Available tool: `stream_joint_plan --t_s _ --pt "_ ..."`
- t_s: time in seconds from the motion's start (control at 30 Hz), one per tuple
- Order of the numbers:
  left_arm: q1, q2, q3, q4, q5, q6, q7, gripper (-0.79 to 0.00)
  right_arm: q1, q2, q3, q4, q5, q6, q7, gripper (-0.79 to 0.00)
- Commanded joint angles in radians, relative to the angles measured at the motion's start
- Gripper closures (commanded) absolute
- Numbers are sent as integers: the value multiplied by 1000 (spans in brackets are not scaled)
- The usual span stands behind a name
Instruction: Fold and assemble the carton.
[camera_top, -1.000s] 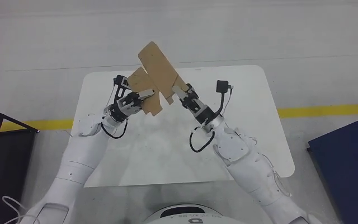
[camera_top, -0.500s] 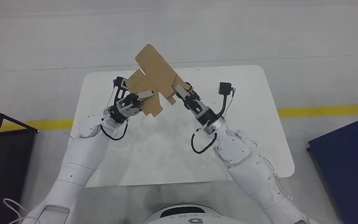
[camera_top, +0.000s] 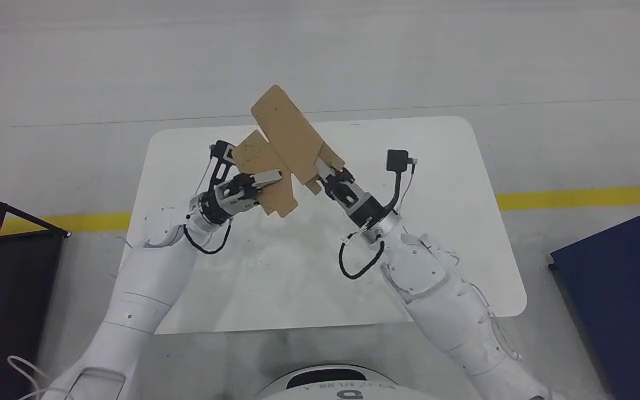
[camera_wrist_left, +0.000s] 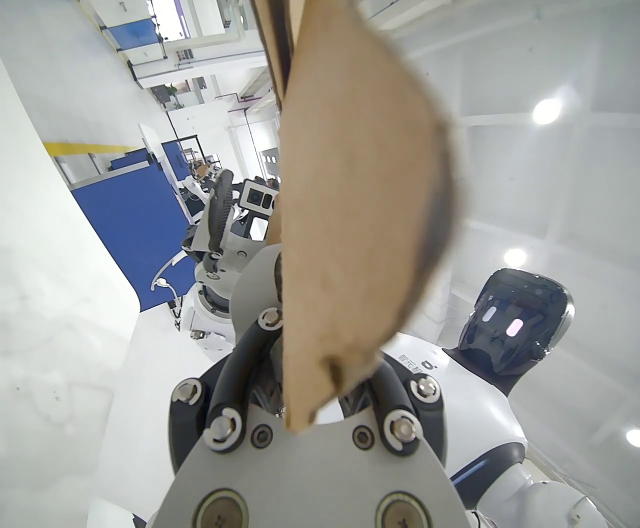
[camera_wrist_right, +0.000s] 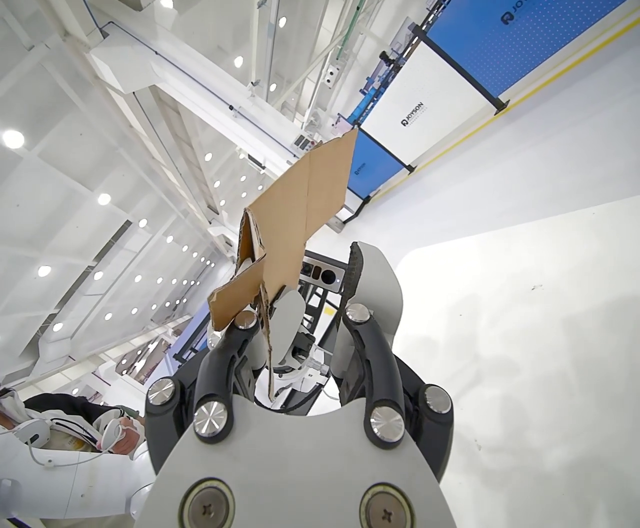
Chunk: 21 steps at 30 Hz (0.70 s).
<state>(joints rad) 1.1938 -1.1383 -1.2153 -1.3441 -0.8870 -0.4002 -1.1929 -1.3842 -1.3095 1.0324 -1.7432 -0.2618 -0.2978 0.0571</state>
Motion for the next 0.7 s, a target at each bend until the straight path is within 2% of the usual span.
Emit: stream_joint_plan --t_s 0.0,0.17,0.2,0.23,0.27,0.57,0.63,0.67 --pt "5 0 -4 -2 6 2 -2 0 -1 -1 0 1 0 -1 3 -311" --pt "15 0 -9 -12 19 -2 -2 0 1 -3 1 3 -3 -4 10 -249" --pt "17 0 -10 -14 20 -2 -2 0 2 -3 0 5 -4 -3 13 -169" --pt "18 0 -12 -16 22 -3 -3 0 4 -4 -1 7 -3 -5 15 -52" --pt "20 0 -13 -16 23 -4 -4 0 6 -4 -2 10 0 -7 19 0" --pt "30 -1 -22 -16 17 1 -24 0 8 -8 2 19 33 -36 34 0" --pt "32 -2 -24 -13 7 1 -29 -342 3 -8 6 17 41 -44 35 0" --pt "33 -2 -27 -10 2 -1 -30 -545 0 -8 8 15 49 -47 35 0"
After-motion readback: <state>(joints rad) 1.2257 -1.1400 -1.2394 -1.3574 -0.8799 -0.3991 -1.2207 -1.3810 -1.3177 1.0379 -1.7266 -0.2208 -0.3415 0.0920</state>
